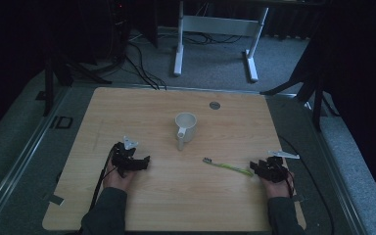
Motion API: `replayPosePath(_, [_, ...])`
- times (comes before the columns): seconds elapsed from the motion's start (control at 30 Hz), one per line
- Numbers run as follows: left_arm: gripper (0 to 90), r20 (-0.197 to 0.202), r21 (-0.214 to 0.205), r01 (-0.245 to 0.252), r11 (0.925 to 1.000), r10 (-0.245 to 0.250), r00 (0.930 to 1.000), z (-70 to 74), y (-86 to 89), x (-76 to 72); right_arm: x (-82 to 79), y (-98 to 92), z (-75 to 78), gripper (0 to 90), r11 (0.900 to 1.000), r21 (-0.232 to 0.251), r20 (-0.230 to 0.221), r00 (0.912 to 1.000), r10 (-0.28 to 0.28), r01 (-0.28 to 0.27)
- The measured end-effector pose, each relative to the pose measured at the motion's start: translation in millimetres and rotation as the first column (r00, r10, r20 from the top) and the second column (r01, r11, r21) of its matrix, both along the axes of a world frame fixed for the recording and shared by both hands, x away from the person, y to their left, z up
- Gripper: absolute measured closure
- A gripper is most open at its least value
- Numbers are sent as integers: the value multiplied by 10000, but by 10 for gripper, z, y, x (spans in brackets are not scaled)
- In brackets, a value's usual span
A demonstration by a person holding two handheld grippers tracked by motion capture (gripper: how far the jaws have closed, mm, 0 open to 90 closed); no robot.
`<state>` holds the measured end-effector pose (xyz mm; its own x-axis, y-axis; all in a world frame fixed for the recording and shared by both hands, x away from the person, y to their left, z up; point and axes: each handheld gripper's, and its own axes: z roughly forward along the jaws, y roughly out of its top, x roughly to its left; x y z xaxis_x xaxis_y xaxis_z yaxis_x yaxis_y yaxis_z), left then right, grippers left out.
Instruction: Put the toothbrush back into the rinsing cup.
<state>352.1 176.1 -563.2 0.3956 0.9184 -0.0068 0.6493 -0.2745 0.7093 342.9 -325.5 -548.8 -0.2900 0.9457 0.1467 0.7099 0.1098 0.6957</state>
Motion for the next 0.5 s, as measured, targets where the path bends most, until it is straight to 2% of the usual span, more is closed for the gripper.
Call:
replayPosePath(0.4, [142, 2, 7, -9, 10000, 9, 10000, 0, -2, -1, 19, 92, 125, 554, 9972, -528, 284, 9981, 540, -525])
replayPosePath(0.5, [142, 3, 5, -15, 10000, 15, 10000, 0, -3, -1, 31, 98, 156, 584, 9949, -755, 248, 9973, 686, -666])
